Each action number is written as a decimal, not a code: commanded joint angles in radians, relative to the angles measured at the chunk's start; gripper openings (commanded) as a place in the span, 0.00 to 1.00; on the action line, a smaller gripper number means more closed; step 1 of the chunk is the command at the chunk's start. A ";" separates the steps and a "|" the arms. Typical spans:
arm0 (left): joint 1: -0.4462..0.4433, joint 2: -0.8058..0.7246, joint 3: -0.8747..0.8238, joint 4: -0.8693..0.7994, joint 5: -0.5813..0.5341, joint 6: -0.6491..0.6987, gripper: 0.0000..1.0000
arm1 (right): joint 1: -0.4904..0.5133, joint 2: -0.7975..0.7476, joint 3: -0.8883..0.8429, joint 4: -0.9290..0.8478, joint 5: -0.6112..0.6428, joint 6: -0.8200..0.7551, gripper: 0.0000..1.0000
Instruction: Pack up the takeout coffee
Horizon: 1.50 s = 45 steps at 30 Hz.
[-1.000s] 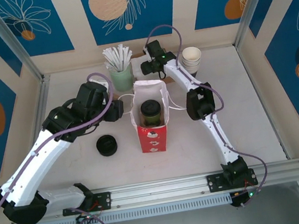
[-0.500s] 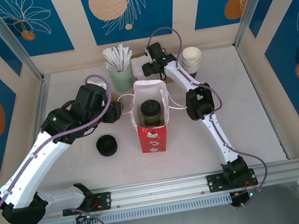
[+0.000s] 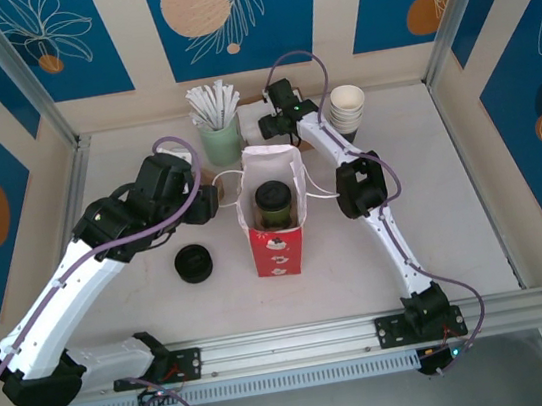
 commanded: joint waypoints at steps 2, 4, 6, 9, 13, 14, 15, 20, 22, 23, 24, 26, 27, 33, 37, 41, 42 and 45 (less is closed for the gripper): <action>-0.006 -0.024 -0.005 -0.019 -0.022 -0.010 0.63 | -0.004 0.023 0.036 0.013 0.013 -0.006 0.60; -0.007 -0.023 -0.005 -0.019 -0.022 -0.009 0.63 | -0.006 0.022 0.039 0.011 0.011 -0.001 0.54; -0.007 -0.021 -0.005 -0.020 -0.019 -0.011 0.63 | -0.004 0.020 0.047 0.008 0.009 0.002 0.51; -0.007 -0.021 -0.008 -0.019 -0.017 -0.012 0.63 | -0.005 0.011 0.058 0.002 0.002 0.005 0.47; -0.006 -0.021 -0.007 -0.020 -0.016 -0.014 0.63 | -0.006 -0.010 0.058 0.012 -0.006 0.007 0.39; -0.006 -0.020 -0.008 -0.021 -0.016 -0.014 0.64 | -0.005 -0.015 0.059 0.015 -0.004 0.008 0.38; -0.007 -0.021 -0.008 -0.019 -0.015 -0.014 0.64 | -0.006 -0.021 0.058 0.020 -0.004 0.012 0.36; -0.007 -0.022 -0.009 -0.026 -0.015 -0.017 0.64 | -0.014 -0.034 0.057 0.028 -0.028 0.035 0.25; -0.006 -0.022 -0.010 -0.029 -0.015 -0.017 0.64 | -0.015 -0.035 0.057 0.027 -0.033 0.038 0.25; -0.007 -0.024 -0.010 -0.029 -0.017 -0.017 0.64 | -0.015 -0.035 0.056 0.025 -0.033 0.039 0.26; -0.007 -0.025 -0.010 -0.029 -0.017 -0.017 0.64 | -0.015 -0.035 0.056 0.024 -0.034 0.042 0.27; -0.007 -0.025 -0.011 -0.029 -0.016 -0.018 0.64 | -0.016 -0.035 0.050 0.025 -0.035 0.045 0.27; -0.006 -0.026 -0.012 -0.028 -0.016 -0.020 0.64 | -0.016 -0.035 0.047 0.026 -0.035 0.044 0.26; -0.007 -0.027 -0.011 -0.032 -0.013 -0.020 0.64 | -0.014 -0.049 0.051 0.027 -0.036 0.048 0.10; -0.006 -0.030 -0.011 -0.032 -0.015 -0.023 0.64 | -0.009 -0.080 0.052 0.027 -0.033 0.041 0.01; -0.006 -0.035 -0.011 -0.032 -0.013 -0.025 0.64 | -0.003 -0.142 0.051 0.014 -0.035 0.040 0.00; -0.006 -0.036 -0.011 -0.030 -0.013 -0.025 0.64 | -0.003 -0.158 0.051 0.011 -0.036 0.040 0.00; -0.006 -0.042 -0.015 -0.025 -0.007 -0.025 0.64 | 0.004 -0.210 0.049 0.000 -0.019 0.042 0.00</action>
